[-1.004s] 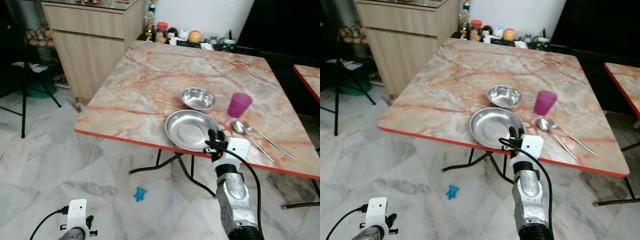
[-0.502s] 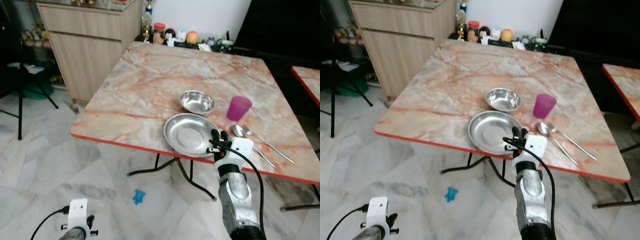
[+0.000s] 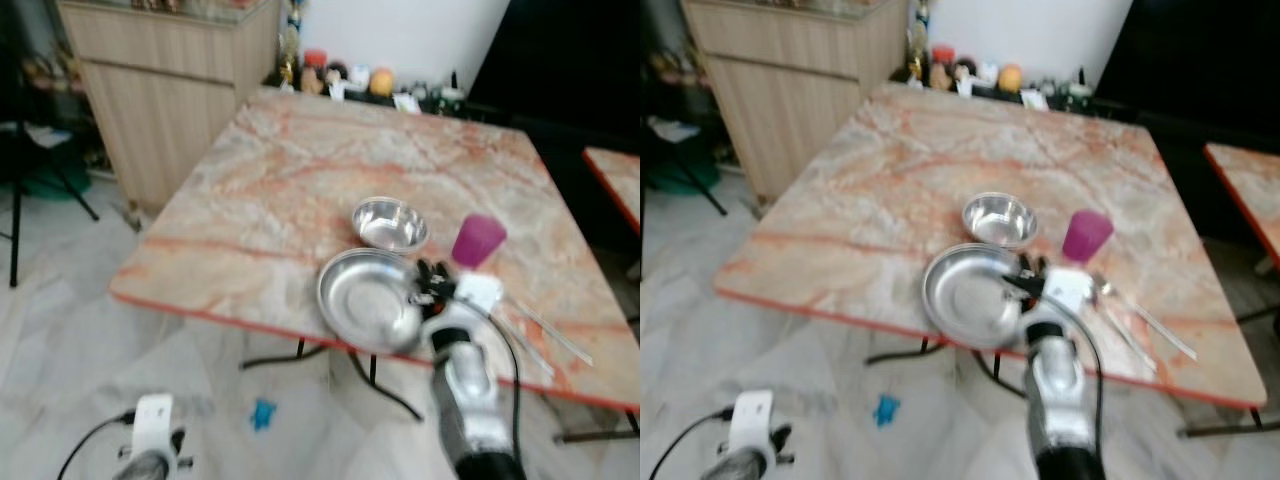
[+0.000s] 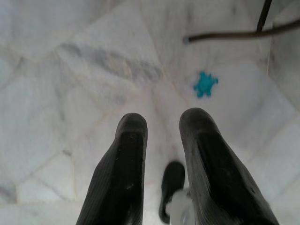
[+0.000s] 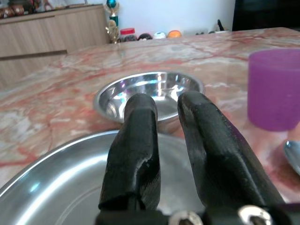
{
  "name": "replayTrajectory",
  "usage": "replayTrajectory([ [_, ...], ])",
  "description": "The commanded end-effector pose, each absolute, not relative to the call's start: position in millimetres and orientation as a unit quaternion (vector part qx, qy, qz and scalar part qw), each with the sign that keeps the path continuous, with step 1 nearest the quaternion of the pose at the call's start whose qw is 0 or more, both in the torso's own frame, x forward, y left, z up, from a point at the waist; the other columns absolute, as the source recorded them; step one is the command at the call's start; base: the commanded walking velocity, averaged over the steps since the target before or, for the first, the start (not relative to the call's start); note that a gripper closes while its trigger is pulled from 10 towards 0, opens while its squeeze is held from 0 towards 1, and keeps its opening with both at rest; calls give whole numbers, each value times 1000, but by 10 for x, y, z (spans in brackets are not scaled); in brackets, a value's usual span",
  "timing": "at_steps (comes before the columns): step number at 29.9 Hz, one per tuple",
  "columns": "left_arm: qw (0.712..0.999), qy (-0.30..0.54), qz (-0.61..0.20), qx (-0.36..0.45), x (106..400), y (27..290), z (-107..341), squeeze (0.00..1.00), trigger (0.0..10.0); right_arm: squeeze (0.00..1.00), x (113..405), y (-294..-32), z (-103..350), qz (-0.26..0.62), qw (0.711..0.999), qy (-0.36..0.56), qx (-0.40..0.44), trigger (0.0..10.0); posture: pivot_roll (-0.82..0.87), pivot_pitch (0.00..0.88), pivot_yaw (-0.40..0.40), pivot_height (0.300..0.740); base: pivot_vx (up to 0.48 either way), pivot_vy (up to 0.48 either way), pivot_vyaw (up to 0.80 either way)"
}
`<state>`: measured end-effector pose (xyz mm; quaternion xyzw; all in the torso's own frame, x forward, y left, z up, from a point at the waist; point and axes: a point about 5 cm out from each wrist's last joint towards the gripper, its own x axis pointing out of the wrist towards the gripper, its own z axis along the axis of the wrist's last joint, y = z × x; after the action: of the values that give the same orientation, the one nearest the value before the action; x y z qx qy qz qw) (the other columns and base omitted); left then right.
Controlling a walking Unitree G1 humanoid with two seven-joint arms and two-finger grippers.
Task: Setting the table
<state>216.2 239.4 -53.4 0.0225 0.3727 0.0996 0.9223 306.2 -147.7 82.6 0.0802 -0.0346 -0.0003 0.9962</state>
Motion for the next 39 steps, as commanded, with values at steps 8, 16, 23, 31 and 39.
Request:
replayTrajectory([
  [8,917,388,94,14,2085,2321,-604,0,10000,1000,2957,-1644,695,-52,987,6,151,10000,182,0,-108,740,0,0,0],
  [16,916,389,93,14,2082,2312,-608,0,10000,1000,2930,-1673,672,-57,982,14,181,10000,179,0,-108,740,0,0,0],
  [23,916,391,92,15,2076,2304,-614,0,10000,1000,2981,-1675,673,-56,978,30,198,10000,182,0,-111,740,0,0,0],
  [31,915,392,92,13,2069,2299,-619,0,10000,0,3062,-1682,617,-49,974,66,210,10000,185,0,-113,740,0,0,0],
  [39,915,393,91,14,2062,2296,-624,0,10000,0,3146,-1578,662,-9,974,71,216,10000,184,0,-111,740,0,0,0],
])
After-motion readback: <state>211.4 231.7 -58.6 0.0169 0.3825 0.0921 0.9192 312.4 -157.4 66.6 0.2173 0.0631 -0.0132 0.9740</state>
